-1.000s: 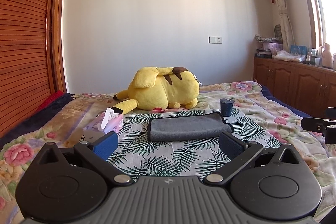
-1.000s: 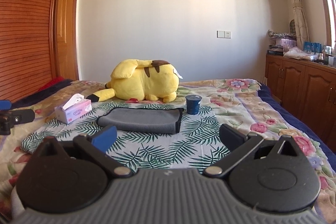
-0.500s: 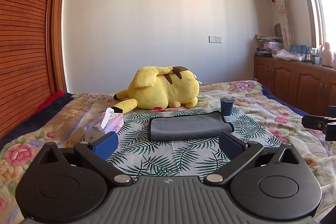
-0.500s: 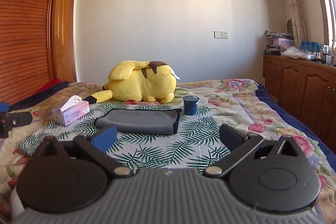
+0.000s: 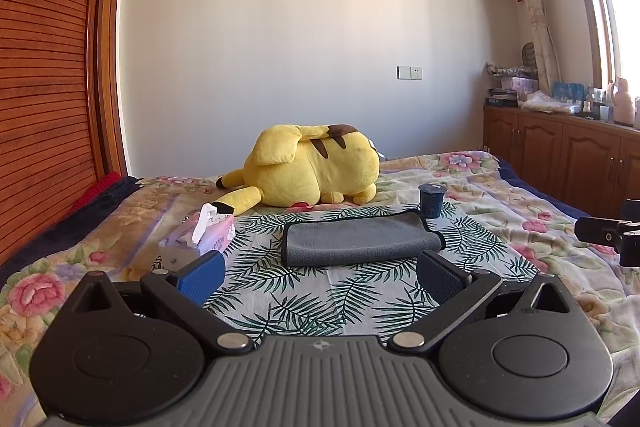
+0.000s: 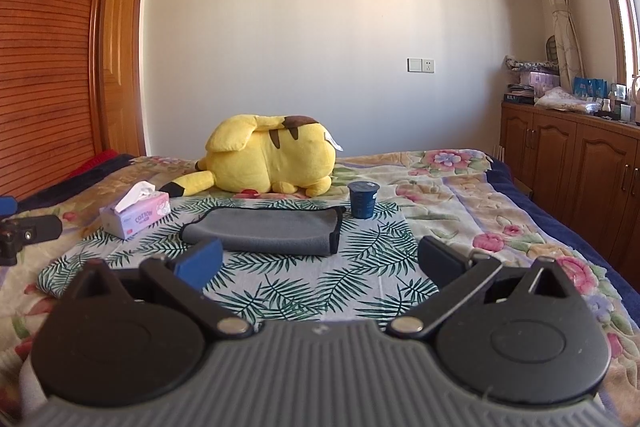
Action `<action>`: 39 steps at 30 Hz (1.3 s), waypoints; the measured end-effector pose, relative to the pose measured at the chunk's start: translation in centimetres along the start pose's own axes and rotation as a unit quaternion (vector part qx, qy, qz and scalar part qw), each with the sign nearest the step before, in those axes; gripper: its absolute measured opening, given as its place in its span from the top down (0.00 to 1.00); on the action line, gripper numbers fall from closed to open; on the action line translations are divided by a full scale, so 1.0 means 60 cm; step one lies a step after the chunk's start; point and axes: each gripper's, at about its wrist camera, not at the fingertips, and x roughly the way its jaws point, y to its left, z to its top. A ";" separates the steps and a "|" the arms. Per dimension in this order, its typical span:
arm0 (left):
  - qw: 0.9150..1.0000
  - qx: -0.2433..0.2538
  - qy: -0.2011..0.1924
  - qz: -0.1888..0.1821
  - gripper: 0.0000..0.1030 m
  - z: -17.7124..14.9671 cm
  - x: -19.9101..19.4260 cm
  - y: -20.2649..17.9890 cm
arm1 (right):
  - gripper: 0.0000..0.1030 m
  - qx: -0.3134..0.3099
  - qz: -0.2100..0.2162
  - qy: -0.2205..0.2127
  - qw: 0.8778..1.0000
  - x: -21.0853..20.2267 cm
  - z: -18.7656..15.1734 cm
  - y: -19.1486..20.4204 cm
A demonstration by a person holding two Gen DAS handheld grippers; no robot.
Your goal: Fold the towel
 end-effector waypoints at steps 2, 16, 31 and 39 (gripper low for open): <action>1.000 0.001 0.001 0.000 0.16 -0.003 0.000 0.000 | 0.00 0.000 0.000 0.000 1.000 0.000 0.000 0.000; 1.000 0.002 0.001 0.000 0.16 -0.004 0.000 -0.001 | 0.00 -0.002 0.000 -0.001 1.000 -0.002 0.000 0.000; 1.000 0.002 0.002 0.000 0.16 -0.003 0.000 -0.002 | 0.00 -0.002 -0.001 -0.001 1.000 -0.001 0.000 0.001; 1.000 0.004 0.003 0.002 0.16 -0.006 0.000 -0.002 | 0.00 -0.002 -0.001 0.000 1.000 -0.001 0.000 0.001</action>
